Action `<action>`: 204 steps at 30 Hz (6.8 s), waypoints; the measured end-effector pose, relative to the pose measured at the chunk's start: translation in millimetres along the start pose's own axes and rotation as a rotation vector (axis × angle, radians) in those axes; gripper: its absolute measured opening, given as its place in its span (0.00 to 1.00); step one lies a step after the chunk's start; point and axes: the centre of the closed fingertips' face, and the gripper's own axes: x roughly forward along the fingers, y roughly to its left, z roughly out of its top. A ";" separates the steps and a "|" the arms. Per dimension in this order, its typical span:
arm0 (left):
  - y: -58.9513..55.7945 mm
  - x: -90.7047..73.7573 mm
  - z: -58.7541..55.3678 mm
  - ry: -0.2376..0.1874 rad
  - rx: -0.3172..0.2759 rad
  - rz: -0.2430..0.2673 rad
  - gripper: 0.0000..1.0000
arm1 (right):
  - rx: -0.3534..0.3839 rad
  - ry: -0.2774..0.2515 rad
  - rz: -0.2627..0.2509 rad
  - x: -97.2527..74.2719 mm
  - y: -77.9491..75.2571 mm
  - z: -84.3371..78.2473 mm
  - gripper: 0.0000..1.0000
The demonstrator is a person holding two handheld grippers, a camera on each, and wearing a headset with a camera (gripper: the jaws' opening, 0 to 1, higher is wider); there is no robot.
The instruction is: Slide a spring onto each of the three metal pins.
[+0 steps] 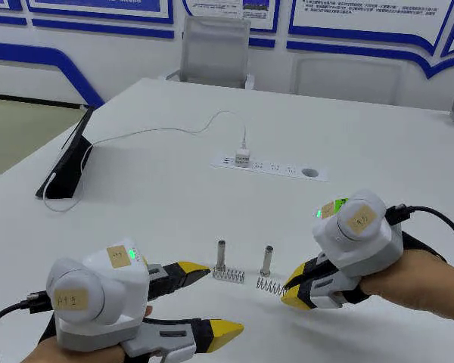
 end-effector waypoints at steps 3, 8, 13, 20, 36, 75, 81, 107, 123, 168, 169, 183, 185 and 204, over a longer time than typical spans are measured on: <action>-3.6 1.4 0.6 0.002 0.008 -0.011 0.53 | -0.033 0.003 0.015 -5.0 7.9 4.4 0.12; -8.2 3.0 1.4 0.003 0.016 -0.026 0.52 | -0.074 0.007 0.041 -9.3 18.7 10.1 0.12; -12.4 4.3 1.5 0.005 0.028 -0.041 0.49 | -0.116 0.006 0.077 -12.3 31.4 16.8 0.12; -19.7 7.5 3.0 0.004 0.045 -0.065 0.45 | -0.164 0.002 0.123 -16.0 46.2 25.2 0.12; -34.2 10.5 1.8 0.006 0.106 -0.116 0.25 | -0.249 0.013 0.189 -20.5 62.8 30.8 0.12; -38.1 9.7 2.5 0.011 0.156 -0.134 0.11 | -0.281 -0.099 0.198 -37.2 77.7 80.3 0.12; -38.6 10.4 3.9 0.004 0.143 -0.133 0.11 | -0.284 -0.124 0.189 -35.9 80.0 88.0 0.12; -36.1 9.2 6.0 -0.020 0.099 -0.123 0.11 | -0.221 -0.159 0.166 -31.8 77.0 86.4 0.13; -34.1 9.2 9.0 -0.025 0.097 -0.109 0.16 | -0.174 -0.175 0.151 -32.1 73.1 87.1 0.12; 7.2 -7.2 -1.1 -0.030 -0.026 0.026 0.54 | -0.054 -0.207 -0.034 -55.2 -4.3 86.9 0.12; 7.5 -7.0 -1.4 -0.030 -0.026 0.027 0.54 | -0.049 -0.208 -0.039 -55.4 -6.6 86.8 0.12; 10.9 -8.0 -4.0 -0.029 -0.033 0.039 0.54 | 0.024 -0.219 -0.119 -48.2 -42.8 82.8 0.12; 10.9 -8.4 -4.5 -0.028 -0.035 0.040 0.54 | 0.040 -0.218 -0.134 -46.0 -48.0 81.4 0.12; 13.2 -10.3 -8.0 -0.021 -0.043 0.047 0.54 | 0.123 -0.189 -0.156 -17.7 -68.1 62.7 0.12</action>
